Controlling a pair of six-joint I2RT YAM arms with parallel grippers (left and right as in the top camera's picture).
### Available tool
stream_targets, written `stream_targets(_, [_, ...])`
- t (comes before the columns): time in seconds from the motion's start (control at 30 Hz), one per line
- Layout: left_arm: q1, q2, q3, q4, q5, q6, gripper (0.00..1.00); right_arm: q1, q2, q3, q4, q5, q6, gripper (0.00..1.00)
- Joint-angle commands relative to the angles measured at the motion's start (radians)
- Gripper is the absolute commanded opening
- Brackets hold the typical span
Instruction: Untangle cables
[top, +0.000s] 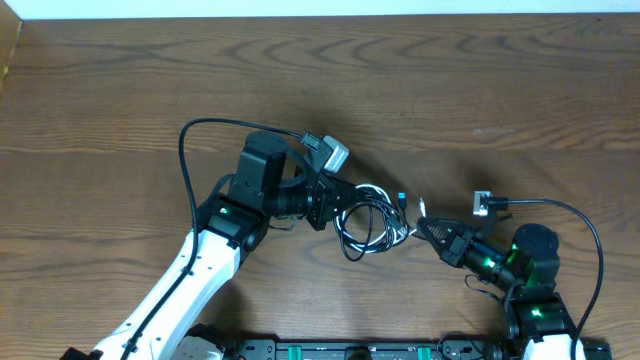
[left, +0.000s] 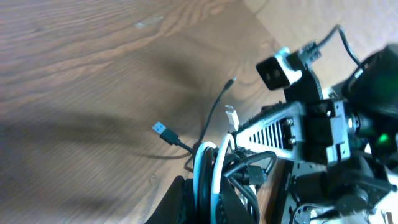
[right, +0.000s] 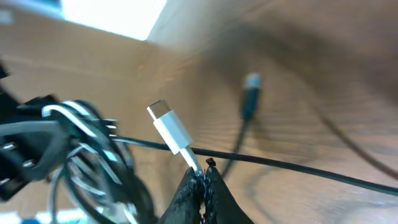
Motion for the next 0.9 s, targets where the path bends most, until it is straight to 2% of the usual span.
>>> stream_targets(0.0, [0.0,-0.006,0.025,0.023,-0.011,-0.1,0.08,-0.009,-0.004,0.007,-0.026,0.073,-0.023,0.01])
stream_targets(0.07, [0.0,-0.006,0.025,0.049,-0.011,-0.144,0.08,-0.008,-0.004,0.007,-0.033,0.073,-0.039,0.11])
stream_targets(0.1, [0.0,-0.006,0.025,0.065,-0.011,-0.169,0.08,-0.008,-0.004,0.007,-0.033,0.073,-0.051,0.27])
stream_targets(0.17, [0.0,-0.006,0.025,0.088,-0.011,-0.211,0.08,-0.008,-0.004,0.007,-0.033,0.074,-0.07,0.49])
stream_targets(0.27, [0.0,-0.006,0.025,0.093,-0.027,-0.254,0.08,-0.009,-0.004,0.007,-0.033,0.072,-0.071,0.7])
stream_targets(0.5, [0.0,-0.006,0.025,0.085,-0.194,-0.496,0.07,-0.008,-0.004,0.007,-0.033,-0.042,-0.092,0.72])
stream_targets(0.6, [0.0,-0.006,0.025,0.086,-0.22,-0.6,0.08,-0.008,-0.004,0.007,-0.032,-0.11,-0.093,0.72])
stream_targets(0.87, [0.0,-0.006,0.025,0.057,-0.22,-0.625,0.08,-0.008,-0.004,0.007,-0.017,-0.152,-0.078,0.76])
